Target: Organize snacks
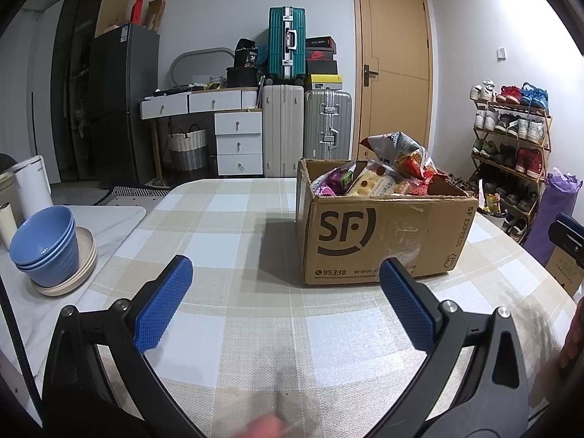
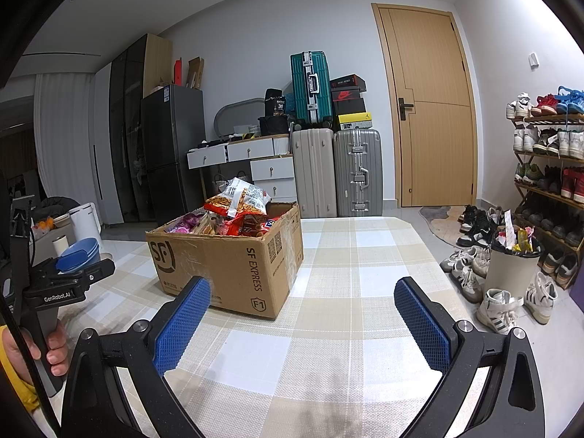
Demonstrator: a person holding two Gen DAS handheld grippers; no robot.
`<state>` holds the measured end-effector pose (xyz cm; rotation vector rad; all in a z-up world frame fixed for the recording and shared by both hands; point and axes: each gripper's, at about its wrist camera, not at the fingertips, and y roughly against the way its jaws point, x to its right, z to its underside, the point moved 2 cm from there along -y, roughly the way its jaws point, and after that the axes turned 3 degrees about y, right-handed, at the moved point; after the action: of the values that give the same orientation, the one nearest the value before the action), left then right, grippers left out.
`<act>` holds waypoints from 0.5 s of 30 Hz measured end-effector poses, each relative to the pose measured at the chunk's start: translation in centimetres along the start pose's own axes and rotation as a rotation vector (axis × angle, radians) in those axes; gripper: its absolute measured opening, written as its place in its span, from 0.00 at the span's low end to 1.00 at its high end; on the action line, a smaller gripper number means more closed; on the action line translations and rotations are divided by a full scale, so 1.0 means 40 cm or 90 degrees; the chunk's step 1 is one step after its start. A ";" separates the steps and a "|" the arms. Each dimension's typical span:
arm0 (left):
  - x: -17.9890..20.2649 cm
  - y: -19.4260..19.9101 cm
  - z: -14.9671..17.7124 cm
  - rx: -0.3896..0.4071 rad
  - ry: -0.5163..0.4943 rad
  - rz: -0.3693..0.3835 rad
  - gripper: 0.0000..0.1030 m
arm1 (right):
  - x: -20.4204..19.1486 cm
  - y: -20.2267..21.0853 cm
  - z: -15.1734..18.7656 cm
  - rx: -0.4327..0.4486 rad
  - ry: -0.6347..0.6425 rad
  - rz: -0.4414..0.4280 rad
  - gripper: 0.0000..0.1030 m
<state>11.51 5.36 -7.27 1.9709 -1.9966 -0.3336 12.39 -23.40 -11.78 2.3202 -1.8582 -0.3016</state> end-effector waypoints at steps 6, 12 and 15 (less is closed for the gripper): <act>-0.010 -0.002 -0.001 -0.003 0.012 0.008 0.99 | 0.000 0.000 0.000 0.000 0.000 0.000 1.00; -0.010 -0.002 -0.001 -0.001 0.011 0.011 0.99 | 0.000 0.000 0.000 0.000 0.000 0.000 1.00; -0.008 -0.001 -0.001 0.004 0.008 0.014 0.99 | 0.002 -0.001 0.000 -0.001 -0.003 -0.001 1.00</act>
<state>11.57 5.69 -7.26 1.9493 -2.0116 -0.3092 12.44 -23.48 -11.79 2.3212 -1.8580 -0.3081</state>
